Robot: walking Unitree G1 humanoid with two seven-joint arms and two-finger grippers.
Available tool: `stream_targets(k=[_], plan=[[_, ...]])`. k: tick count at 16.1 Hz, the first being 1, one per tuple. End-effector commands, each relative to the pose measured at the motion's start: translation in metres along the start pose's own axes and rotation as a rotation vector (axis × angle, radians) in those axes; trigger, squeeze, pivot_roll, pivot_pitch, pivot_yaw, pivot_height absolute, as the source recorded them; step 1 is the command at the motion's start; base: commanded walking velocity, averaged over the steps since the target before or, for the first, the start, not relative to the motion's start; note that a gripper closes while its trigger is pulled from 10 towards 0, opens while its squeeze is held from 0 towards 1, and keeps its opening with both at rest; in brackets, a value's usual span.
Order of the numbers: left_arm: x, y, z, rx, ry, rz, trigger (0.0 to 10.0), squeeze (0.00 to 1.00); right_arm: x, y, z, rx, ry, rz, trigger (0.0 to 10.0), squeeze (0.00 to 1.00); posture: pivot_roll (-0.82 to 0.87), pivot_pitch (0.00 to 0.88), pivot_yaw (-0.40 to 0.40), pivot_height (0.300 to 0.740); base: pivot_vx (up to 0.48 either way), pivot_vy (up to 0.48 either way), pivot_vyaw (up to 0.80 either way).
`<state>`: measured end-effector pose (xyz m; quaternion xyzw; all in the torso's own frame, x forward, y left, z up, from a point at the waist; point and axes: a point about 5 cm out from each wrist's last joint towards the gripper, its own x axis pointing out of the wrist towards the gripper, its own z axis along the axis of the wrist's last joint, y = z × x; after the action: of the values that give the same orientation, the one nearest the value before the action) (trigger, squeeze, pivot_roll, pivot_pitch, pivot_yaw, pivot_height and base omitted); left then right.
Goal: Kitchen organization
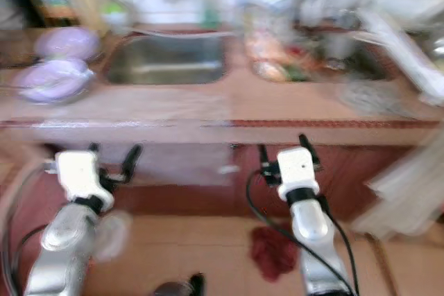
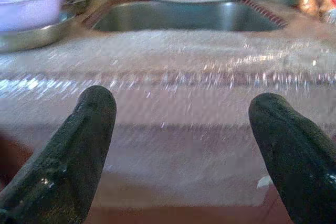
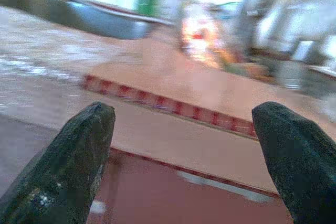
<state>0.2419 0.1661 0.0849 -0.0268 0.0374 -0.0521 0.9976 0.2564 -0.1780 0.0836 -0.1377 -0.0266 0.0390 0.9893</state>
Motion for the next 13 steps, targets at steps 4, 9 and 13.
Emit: stream_targets(k=[4, 9, 13], plan=[[0.002, 0.001, 0.006, 0.030, -0.043, -0.020, 10.0, 0.00, 0.002, 0.004, 0.001, 0.026, -0.018, -0.009, 10.0, 0.00, 0.01, 0.000, 0.027, 0.740, 0.000, 0.000, 0.79], [-0.001, 0.000, 0.004, -0.022, -0.024, -0.059, 10.0, 0.00, -0.001, 0.006, 0.000, 0.083, -0.014, -0.013, 10.0, 0.00, 0.01, 0.000, 0.032, 0.740, 0.000, 0.000, 0.79], [0.003, -0.003, 0.011, 0.001, -0.063, -0.065, 10.0, 0.00, 0.002, -0.005, 0.001, 0.097, -0.007, -0.086, 10.0, 0.00, 0.01, 0.000, 0.038, 0.740, 0.000, 0.000, 0.00]])
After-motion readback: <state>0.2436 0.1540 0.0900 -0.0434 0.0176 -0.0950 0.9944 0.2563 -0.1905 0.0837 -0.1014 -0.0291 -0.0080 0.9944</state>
